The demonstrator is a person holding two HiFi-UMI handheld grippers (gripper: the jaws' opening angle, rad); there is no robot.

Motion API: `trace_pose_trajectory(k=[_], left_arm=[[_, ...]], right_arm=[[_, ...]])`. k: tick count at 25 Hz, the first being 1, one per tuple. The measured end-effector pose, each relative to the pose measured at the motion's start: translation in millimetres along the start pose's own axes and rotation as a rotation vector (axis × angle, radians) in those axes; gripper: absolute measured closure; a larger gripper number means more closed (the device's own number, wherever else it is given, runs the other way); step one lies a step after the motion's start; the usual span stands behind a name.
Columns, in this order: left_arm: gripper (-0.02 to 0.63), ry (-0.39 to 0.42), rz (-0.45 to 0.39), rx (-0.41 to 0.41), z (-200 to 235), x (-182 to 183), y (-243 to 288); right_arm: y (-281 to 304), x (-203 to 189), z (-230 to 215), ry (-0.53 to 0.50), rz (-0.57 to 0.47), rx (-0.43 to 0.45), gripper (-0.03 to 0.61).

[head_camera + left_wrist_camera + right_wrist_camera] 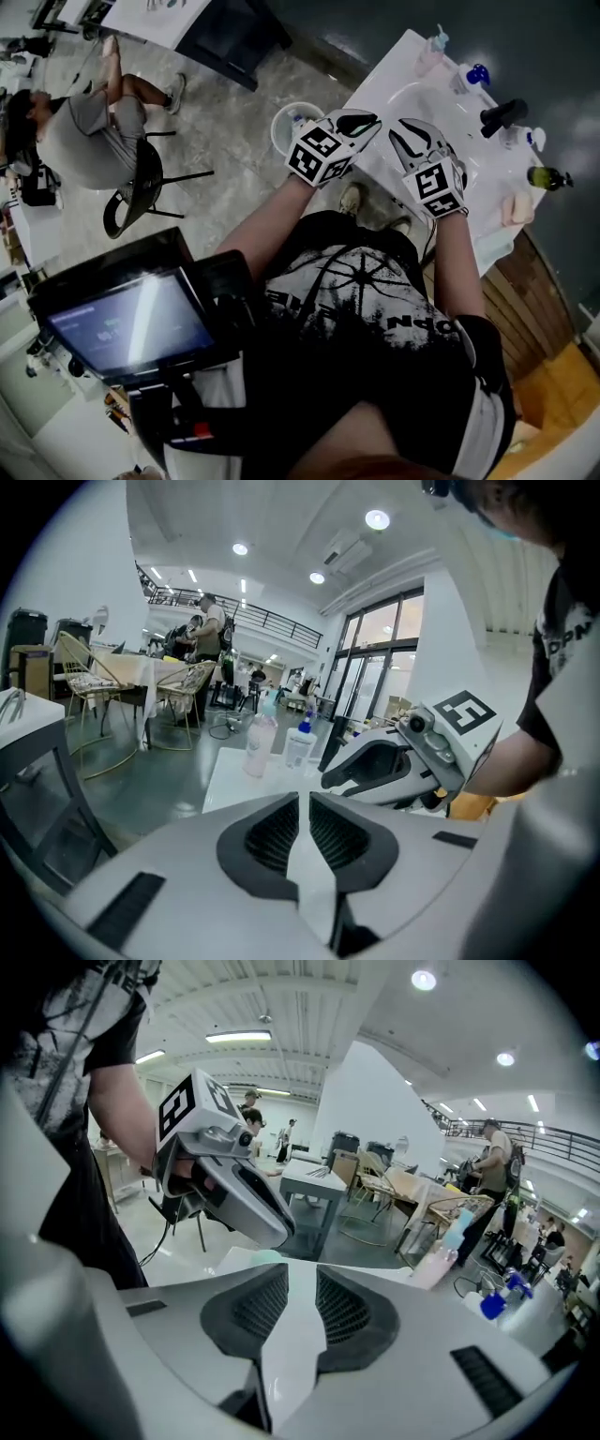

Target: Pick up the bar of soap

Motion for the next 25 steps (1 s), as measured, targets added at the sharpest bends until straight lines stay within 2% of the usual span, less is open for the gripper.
trace_pose_trajectory(k=[4,10,15,25], left_arm=[[0.601,0.038,-0.089,-0.049,-34.4,25.5,-16.9],[0.601,0.115,-0.168,-0.130,-85.1,68.4,-15.1],[0.603,0.195,-0.189,-0.209,-130.2,90.6,7.2],[0.603,0.249,-0.193,-0.343,-192.5,118.3,29.8]], right_arm=[[-46.9,1.2,-2.1,0.037,-0.071,-0.087,0.540],[-113.6,-22.0,-15.2,0.076,-0.107,-0.194,0.560],[-172.0,-57.8,-24.4,0.201,-0.118,-0.306,0.563],[-270.6,-122.7,-24.5,0.364,-0.105,-0.494,0.563]])
Point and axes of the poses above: the fingertips, and each gripper's own axes: y forward along the fingers, z to its left, x out of its top, the point moved 7 cm from there along -y, backward along the fingers, and after that the axes turned 12 degrees about z, right-handed, at the moved point
